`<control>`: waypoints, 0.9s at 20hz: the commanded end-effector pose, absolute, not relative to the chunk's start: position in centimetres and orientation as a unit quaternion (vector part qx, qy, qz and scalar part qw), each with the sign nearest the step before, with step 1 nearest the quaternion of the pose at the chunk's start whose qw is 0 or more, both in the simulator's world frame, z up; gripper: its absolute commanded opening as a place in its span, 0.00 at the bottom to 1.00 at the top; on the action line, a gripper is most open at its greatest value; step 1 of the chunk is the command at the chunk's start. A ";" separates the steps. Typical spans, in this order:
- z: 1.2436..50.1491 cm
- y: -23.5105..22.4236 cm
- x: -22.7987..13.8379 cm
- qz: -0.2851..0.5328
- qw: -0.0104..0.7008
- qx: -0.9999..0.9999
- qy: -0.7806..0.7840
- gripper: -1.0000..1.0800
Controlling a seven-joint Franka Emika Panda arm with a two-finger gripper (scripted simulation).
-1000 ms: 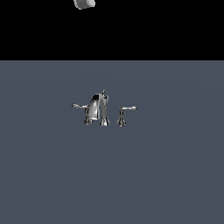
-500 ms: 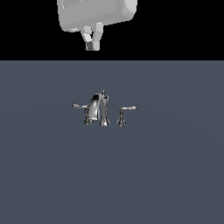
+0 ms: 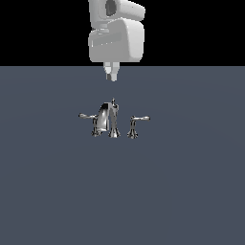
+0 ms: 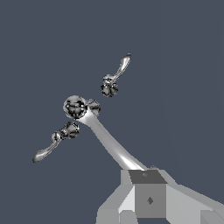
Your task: Turn on the faucet by rotating a designated handle.
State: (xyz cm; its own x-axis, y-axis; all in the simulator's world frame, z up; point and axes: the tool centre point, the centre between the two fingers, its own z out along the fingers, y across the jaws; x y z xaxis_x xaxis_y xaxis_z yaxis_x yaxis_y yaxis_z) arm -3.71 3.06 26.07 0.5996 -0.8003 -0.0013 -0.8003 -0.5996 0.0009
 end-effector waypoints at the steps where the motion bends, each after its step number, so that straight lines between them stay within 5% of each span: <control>1: 24.5 2.4 -2.2 0.000 0.000 0.879 -0.476 0.00; 18: 13.6 -5.0 6.8 0.001 0.002 0.747 -0.665 0.00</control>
